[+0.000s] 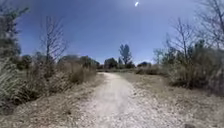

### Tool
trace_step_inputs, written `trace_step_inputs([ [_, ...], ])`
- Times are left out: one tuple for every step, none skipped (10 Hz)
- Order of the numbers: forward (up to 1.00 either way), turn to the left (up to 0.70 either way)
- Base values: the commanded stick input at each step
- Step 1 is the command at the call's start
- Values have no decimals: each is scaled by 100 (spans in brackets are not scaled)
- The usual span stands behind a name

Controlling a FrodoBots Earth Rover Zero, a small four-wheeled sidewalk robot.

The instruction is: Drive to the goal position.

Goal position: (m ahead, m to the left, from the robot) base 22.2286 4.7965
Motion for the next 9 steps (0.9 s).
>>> trace_step_inputs([
  [54, 0],
  [68, 0],
  [70, -17],
  [70, -35],
  [70, -35],
  [70, -13],
  [70, 0],
  [70, 0],
  [70, 0],
])
